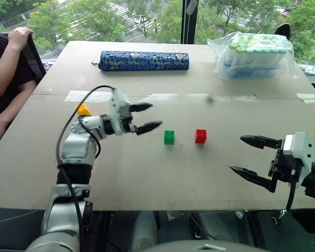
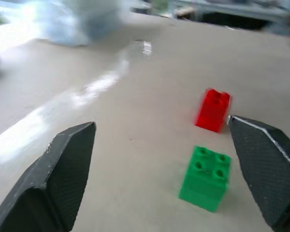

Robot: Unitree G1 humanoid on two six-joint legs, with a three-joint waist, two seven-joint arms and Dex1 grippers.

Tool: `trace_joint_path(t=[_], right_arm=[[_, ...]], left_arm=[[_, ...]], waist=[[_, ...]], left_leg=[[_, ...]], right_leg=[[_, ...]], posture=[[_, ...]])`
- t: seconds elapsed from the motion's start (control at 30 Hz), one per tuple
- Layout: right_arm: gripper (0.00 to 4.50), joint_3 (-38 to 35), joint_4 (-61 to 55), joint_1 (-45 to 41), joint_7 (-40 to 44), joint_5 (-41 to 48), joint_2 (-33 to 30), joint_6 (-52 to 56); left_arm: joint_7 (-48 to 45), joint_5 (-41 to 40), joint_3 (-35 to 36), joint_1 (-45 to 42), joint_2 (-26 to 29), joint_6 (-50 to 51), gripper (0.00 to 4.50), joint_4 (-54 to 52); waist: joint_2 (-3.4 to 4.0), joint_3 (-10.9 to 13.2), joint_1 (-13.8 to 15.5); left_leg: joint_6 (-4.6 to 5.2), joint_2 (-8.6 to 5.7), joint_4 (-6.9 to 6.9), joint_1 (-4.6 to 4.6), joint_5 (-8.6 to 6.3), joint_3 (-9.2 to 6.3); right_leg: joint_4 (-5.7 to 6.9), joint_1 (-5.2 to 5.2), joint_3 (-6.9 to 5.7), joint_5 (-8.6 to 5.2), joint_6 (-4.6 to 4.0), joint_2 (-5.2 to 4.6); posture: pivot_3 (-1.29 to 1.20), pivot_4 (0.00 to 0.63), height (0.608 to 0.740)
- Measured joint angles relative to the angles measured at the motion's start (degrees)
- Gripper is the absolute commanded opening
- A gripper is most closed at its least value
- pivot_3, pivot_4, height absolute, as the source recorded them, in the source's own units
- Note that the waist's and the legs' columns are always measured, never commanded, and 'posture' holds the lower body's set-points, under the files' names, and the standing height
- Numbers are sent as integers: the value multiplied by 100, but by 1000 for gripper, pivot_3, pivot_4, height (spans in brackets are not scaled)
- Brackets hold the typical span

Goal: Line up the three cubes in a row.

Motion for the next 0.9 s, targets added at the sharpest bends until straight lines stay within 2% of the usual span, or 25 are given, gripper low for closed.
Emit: trace_joint_path(t=[0.07, 0.17, 0.27, 0.3, 0.43, 0.57, 0.9], right_arm=[[4500, 121, 114, -110, 19, -3, 31, -27], [4500, 336, 317, -361, 83, -8, 46, -55], [4500, 597, 549, -720, 166, -15, 46, -90], [4500, 661, 607, -790, 199, -19, 46, -98], [4500, 775, 742, -1022, 331, -26, 42, -108], [4500, 786, 752, -1141, 426, -21, 7, -110], [4500, 786, 788, -1134, 486, -29, -42, -110]], left_arm=[[1096, 39, 467, 205, -225, 279, 4475, -442], [2883, 506, 968, 475, -613, 493, 4475, -869], [4482, 1047, 1310, 602, -910, 713, 4475, -876], [4733, 1096, 1381, 590, -956, 718, 4475, -840], [5350, 1181, 1472, 195, -963, 707, 4475, -324], [5511, 1236, 1459, -8, -824, 612, 4475, 157], [5064, 1238, 1291, -615, -480, -230, 4475, 2164]], waist=[[0, 0, 35], [-2, -1, 86], [-3, -1, 108], [-5, -2, 125], [-5, -2, 215], [-5, -2, 230], [-5, -2, 243]], left_leg=[[0, -4, 2, 2, 0, -5], [0, -8, 4, 5, 0, -12], [0, -9, 4, 3, 0, -16], [0, -9, 4, 2, 0, -19], [0, -19, 4, 0, 0, -27], [0, -20, 2, 0, 0, -26], [-1, -24, 0, -4, 0, -32]], right_leg=[[0, 5, -5, 0, 0, -2], [-3, 12, -5, 0, 0, -1], [-3, 12, -10, 1, 0, -1], [-4, 12, -16, 1, -1, -2], [-5, 13, -23, 1, 0, -7], [-7, 13, -22, 0, 0, -8], [-7, 14, -31, 0, 0, -11]], posture=[[0, 150, 740], [0, 150, 740], [0, 150, 740], [0, 150, 740], [0, 150, 740], [0, 150, 740], [0, 150, 740]])
